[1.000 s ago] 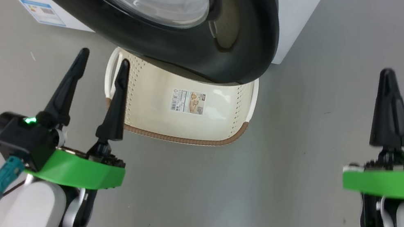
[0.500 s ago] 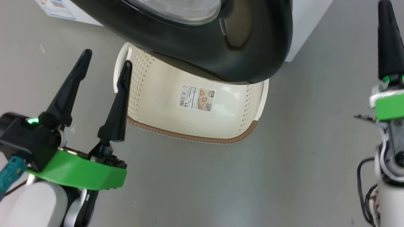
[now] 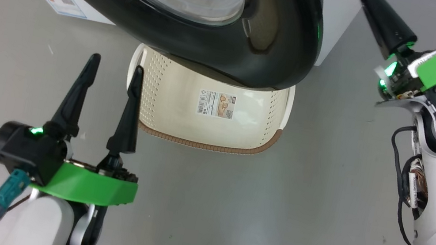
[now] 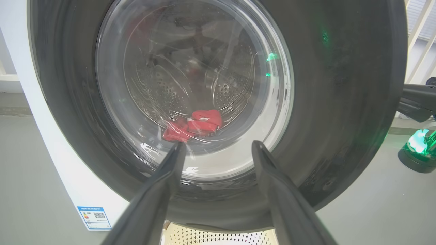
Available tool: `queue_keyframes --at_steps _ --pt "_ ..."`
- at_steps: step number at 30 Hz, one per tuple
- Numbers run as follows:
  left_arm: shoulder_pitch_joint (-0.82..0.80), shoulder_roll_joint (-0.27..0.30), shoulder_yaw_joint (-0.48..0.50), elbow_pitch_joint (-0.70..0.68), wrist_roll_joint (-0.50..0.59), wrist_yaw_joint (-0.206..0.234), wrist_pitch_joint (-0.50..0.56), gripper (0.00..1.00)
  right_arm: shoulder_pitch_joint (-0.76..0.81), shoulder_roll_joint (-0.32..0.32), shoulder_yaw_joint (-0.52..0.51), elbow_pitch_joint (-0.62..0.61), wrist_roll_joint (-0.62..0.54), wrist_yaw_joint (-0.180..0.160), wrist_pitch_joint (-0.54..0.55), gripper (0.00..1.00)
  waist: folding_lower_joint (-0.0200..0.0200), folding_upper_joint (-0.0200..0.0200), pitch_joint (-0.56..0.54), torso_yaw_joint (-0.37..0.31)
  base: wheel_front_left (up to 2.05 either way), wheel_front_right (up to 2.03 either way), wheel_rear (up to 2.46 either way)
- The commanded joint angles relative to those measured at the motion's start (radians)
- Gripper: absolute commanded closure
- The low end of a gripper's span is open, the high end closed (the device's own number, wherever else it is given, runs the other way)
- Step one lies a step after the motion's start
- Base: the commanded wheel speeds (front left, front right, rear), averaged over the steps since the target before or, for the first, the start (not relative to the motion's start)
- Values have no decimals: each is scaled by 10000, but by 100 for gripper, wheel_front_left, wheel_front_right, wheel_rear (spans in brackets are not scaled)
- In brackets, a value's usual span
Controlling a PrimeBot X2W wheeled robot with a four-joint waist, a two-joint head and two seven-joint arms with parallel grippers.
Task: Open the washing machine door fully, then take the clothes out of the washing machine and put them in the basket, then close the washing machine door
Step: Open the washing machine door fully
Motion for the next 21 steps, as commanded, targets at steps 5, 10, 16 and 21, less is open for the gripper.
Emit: queue_keyframes --at_steps 5,10,16,21 --pt "45 185 173 -231 51 20 -76 0 -670 127 380 451 442 50 967 100 0 -1 70 108 0 0 0" --pt "77 185 135 -242 13 70 -76 0 -1082 125 406 919 696 50 1743 100 0 -1 145 202 0 0 0" --pt "84 185 75 -212 -55 126 -76 0 -1289 96 449 1121 696 50 2268 100 0 -1 199 292 0 0 0" --pt "84 185 43 -189 -97 178 -76 0 -1135 96 551 1028 797 50 2887 100 0 -1 154 335 0 0 0"
